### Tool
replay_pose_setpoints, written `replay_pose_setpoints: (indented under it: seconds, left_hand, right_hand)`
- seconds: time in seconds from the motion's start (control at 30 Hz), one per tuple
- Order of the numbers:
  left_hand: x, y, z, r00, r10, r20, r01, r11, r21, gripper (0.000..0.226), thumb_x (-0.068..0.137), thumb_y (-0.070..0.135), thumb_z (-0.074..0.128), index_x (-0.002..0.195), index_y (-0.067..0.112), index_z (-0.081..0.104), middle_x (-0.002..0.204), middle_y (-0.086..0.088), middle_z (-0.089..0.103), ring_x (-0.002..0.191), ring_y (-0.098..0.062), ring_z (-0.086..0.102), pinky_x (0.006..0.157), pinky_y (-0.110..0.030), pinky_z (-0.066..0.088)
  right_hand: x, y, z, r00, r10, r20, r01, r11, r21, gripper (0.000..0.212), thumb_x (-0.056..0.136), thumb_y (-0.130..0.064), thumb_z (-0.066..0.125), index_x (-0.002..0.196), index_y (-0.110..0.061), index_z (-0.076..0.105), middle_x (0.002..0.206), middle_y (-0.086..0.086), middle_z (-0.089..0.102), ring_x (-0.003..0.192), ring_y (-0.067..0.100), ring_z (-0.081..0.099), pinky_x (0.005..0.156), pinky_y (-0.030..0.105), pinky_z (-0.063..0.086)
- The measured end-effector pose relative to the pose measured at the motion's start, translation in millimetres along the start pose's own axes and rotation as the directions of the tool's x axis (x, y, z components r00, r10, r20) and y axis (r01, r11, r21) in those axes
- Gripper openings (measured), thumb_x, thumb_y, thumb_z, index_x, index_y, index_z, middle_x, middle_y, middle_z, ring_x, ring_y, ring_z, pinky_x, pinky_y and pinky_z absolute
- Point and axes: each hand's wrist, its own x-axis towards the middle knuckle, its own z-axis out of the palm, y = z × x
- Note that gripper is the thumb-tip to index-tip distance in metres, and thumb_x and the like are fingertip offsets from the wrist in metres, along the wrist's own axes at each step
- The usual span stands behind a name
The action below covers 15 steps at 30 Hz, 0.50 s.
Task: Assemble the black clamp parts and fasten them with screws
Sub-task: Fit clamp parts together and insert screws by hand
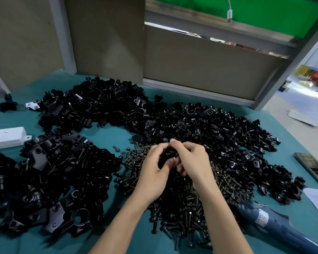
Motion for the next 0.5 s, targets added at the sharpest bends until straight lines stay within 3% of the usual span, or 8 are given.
replay_pose_setpoints:
  seconds: [0.13,0.23,0.3,0.37,0.5]
  left_hand:
    - [-0.8,-0.8,-1.7,0.998,0.053,-0.023,-0.053,0.999,0.011,0.046,0.099,0.006,0.057,0.114,0.05,0.055,0.123,0.024,0.056,0.116,0.022,0.044,0.093,0.001,0.033]
    - [-0.8,-1.3,-4.0,0.998,-0.053,-0.018,0.047,0.972,-0.228,0.036,0.099,0.007,0.058,0.121,0.034,0.065,0.123,0.013,0.066,0.123,-0.004,0.058,0.103,-0.023,0.045]
    - [0.6,-0.8,-5.4,0.989,-0.149,0.003,0.133,0.874,-0.467,0.033,0.1,0.004,0.056,0.123,0.025,0.066,0.123,0.0,0.07,0.119,-0.016,0.064,0.101,-0.029,0.051]
    - [2.5,0.6,-6.8,0.978,-0.207,0.03,0.18,0.765,-0.618,0.029,0.101,0.004,0.052,0.124,0.016,0.065,0.122,-0.007,0.071,0.116,-0.018,0.067,0.097,-0.026,0.054]
    - [4.0,0.6,-8.8,0.973,-0.226,0.044,0.196,0.713,-0.673,0.031,0.095,0.011,0.057,0.125,0.01,0.064,0.119,-0.006,0.073,0.115,-0.017,0.068,0.087,-0.02,0.055]
  right_hand:
    - [0.3,-2.6,-2.8,0.998,0.006,0.058,-0.017,0.983,0.183,0.01,0.09,-0.021,0.067,0.095,-0.018,0.074,0.061,0.005,0.064,0.052,0.014,0.059,0.05,0.027,0.051]
    - [1.3,0.4,-7.6,0.995,-0.096,0.024,0.088,0.971,0.222,0.024,0.094,-0.013,0.065,0.115,-0.024,0.068,0.074,0.003,0.071,0.064,0.012,0.066,0.067,0.029,0.059]
    - [0.8,2.7,-12.1,0.979,-0.204,0.005,0.202,0.971,0.125,0.03,0.096,-0.013,0.064,0.121,-0.03,0.06,0.093,-0.001,0.076,0.084,0.008,0.071,0.083,0.029,0.058]
    - [-1.1,3.4,-15.1,0.949,-0.316,0.012,0.316,0.949,-0.002,0.033,0.094,-0.012,0.066,0.116,-0.035,0.059,0.106,-0.006,0.074,0.102,0.003,0.068,0.096,0.029,0.054]
    - [-4.7,6.1,-13.5,0.905,-0.409,0.112,0.423,0.893,-0.153,0.036,0.091,-0.011,0.07,0.117,-0.034,0.066,0.111,-0.013,0.071,0.106,0.0,0.065,0.097,0.028,0.053]
